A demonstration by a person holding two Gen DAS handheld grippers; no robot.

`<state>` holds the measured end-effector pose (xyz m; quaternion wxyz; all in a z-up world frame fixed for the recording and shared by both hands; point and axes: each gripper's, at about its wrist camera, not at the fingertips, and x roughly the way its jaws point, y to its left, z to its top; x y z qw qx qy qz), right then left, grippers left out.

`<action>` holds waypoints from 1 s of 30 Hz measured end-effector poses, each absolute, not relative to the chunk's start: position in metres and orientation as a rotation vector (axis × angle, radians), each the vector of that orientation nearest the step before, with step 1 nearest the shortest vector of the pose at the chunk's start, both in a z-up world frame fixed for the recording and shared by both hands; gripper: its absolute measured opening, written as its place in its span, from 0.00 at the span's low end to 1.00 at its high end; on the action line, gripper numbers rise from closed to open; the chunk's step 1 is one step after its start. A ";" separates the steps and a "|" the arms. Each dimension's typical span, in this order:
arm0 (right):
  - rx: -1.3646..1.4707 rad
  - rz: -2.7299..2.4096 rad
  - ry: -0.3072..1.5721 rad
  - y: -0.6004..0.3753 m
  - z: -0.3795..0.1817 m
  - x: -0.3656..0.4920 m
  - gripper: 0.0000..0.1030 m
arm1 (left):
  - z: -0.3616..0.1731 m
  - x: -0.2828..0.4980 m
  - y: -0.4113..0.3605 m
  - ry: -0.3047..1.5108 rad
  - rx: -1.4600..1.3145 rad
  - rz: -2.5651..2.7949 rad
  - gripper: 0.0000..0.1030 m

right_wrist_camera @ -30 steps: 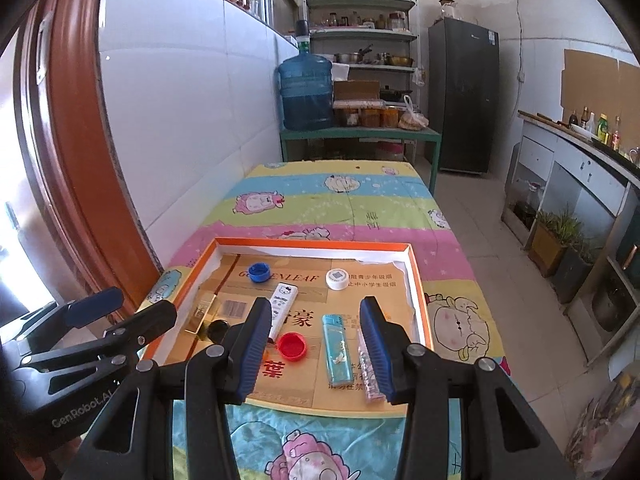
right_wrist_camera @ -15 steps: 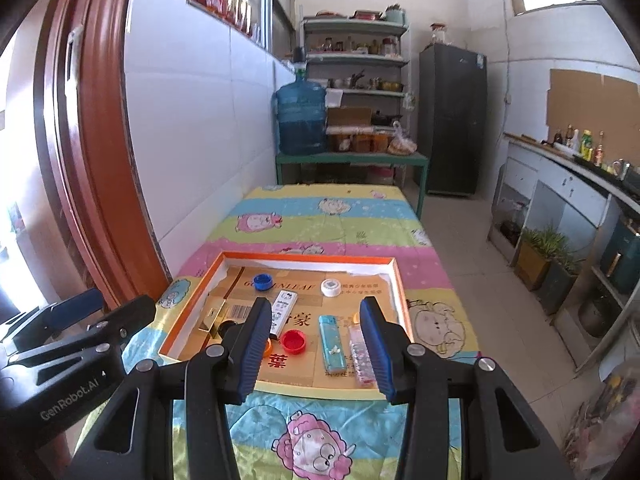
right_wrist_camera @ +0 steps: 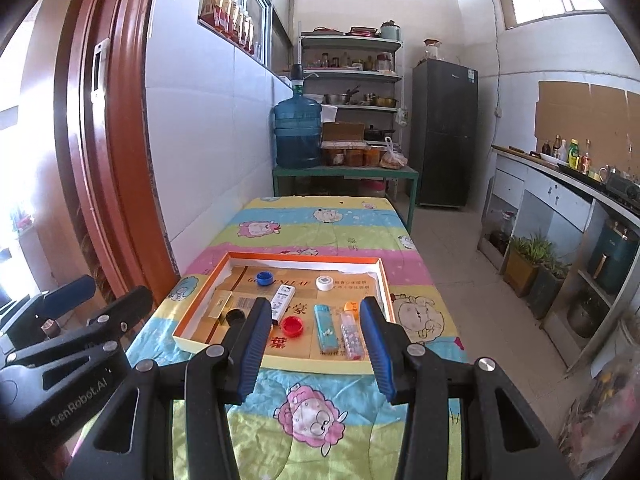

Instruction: Organize rigid objects

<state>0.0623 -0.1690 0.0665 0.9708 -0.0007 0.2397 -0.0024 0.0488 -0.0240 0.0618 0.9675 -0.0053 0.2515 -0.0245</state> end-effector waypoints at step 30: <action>-0.023 0.021 0.482 -0.157 0.068 0.040 0.44 | 0.059 0.026 -0.016 0.514 -0.020 -0.034 0.65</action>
